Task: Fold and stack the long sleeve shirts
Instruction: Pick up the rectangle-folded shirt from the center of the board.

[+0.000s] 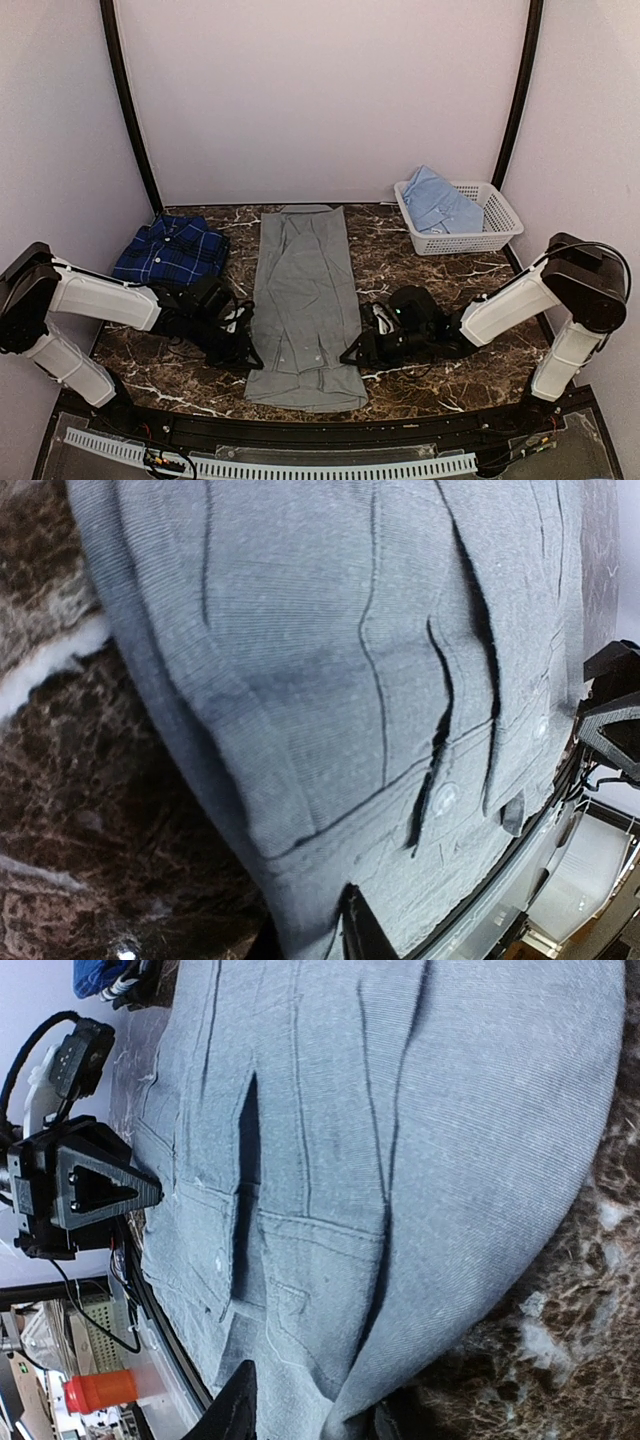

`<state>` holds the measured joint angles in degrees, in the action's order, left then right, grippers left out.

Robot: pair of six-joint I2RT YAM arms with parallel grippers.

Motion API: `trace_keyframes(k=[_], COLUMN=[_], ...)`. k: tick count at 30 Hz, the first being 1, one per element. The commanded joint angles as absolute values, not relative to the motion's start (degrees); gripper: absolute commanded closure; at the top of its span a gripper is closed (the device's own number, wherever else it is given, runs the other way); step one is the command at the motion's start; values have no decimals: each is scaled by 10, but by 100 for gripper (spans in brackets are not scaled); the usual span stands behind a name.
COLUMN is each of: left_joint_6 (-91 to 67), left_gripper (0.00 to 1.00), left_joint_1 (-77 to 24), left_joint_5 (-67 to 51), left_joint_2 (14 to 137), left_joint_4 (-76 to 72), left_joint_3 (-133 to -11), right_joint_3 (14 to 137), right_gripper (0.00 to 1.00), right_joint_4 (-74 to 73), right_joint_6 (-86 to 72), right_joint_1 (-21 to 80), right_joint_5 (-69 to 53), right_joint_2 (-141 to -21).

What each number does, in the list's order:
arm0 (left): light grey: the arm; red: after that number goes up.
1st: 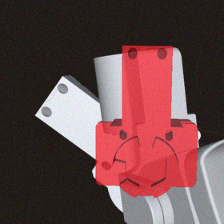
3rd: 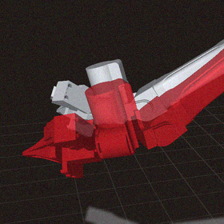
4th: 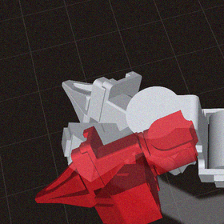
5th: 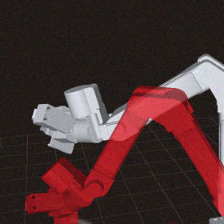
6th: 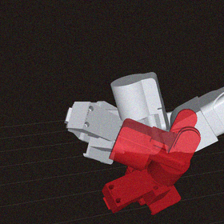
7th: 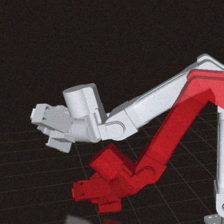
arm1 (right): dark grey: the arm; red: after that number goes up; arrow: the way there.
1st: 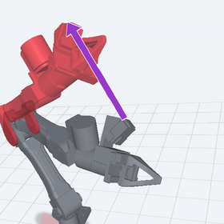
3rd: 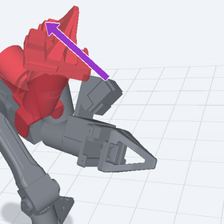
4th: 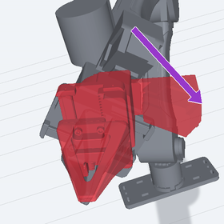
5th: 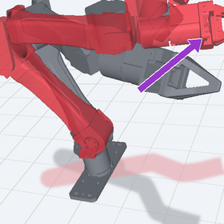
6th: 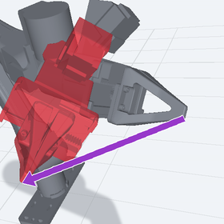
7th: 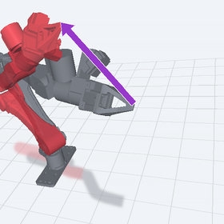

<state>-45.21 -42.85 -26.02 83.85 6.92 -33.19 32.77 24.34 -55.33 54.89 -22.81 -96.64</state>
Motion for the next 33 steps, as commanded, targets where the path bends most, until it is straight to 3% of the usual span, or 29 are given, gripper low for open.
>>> trace_keyframes(k=[1,13,33], left_joint_6=[-448,-459,-537], left_gripper=[87,100,100], left_joint_1=[-428,-428,-429], left_joint_5=[-271,-287,-331], left_joint_2=[848,807,718], left_joint_4=[88,91,56], left_joint_3=[-314,-311,-302], right_joint_3=[328,323,320], right_gripper=[69,99,100], right_joint_4=[246,250,240], right_joint_6=[-562,-562,-576], right_joint_1=[556,555,556], right_joint_5=[-232,-238,-229], right_joint_2=[-989,-969,-875])
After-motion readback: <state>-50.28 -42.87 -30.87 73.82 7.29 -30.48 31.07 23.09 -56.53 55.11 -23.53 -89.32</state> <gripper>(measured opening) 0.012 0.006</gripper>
